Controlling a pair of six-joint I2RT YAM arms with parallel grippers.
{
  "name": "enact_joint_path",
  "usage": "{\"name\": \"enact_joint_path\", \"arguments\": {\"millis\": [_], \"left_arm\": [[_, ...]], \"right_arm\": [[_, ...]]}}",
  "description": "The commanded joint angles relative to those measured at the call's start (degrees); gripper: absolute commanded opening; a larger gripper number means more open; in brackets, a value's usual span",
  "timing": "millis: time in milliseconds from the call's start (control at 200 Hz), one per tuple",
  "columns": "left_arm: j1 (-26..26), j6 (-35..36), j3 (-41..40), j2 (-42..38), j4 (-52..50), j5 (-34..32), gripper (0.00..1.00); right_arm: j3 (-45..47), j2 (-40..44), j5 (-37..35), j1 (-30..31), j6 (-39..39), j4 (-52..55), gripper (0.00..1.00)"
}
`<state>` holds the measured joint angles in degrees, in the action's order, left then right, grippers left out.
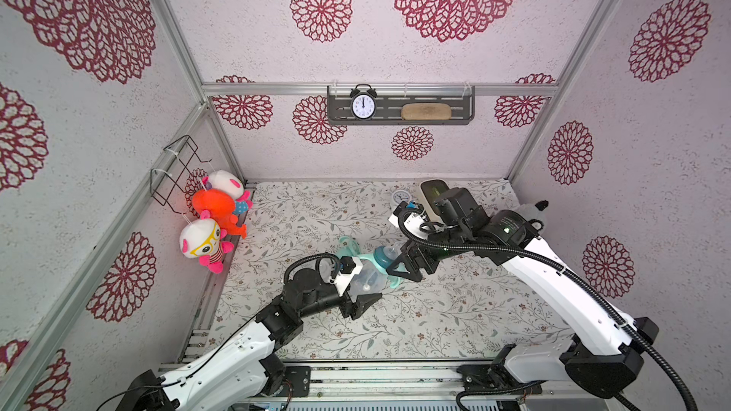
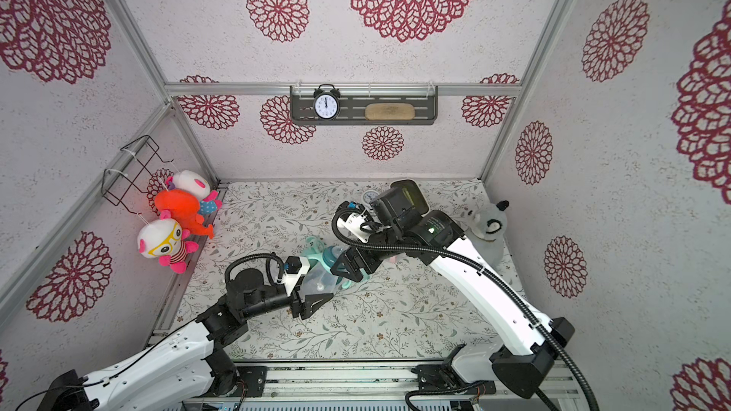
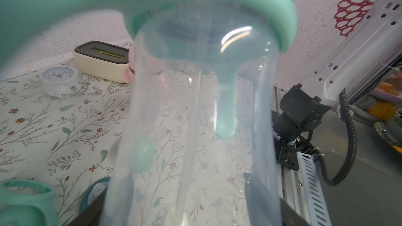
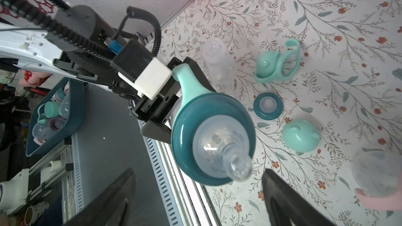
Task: Assemble the baby bottles
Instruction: Screw the nipple onto the baby bottle.
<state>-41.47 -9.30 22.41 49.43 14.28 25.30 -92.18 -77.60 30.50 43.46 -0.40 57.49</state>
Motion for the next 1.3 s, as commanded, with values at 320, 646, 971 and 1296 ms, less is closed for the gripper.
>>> {"name": "enact_joint_path", "arguments": {"millis": [320,646,971,1296], "left_arm": [[0.78,-2.31,2.56,-1.65,0.95,9.99,0.0],[1.13,-2.04,3.14,-1.71,-0.43,10.23,0.0],[1.13,-2.04,3.89,-0.66,-0.82,9.94,0.0],[1.13,-1.82,4.78,0.32,-1.73,10.03,0.0]], "right_arm": [[-2.1,-2.27,8.0,-0.88,-4.78,0.88,0.87],[-1.51,-2.38,8.68,-1.06,-4.08,1.32,0.78],[-1.42,-3.52,10.17,-1.01,-2.67,1.22,0.68],[-0.54,-3.17,9.49,-1.01,-2.5,0.14,0.75]]}}
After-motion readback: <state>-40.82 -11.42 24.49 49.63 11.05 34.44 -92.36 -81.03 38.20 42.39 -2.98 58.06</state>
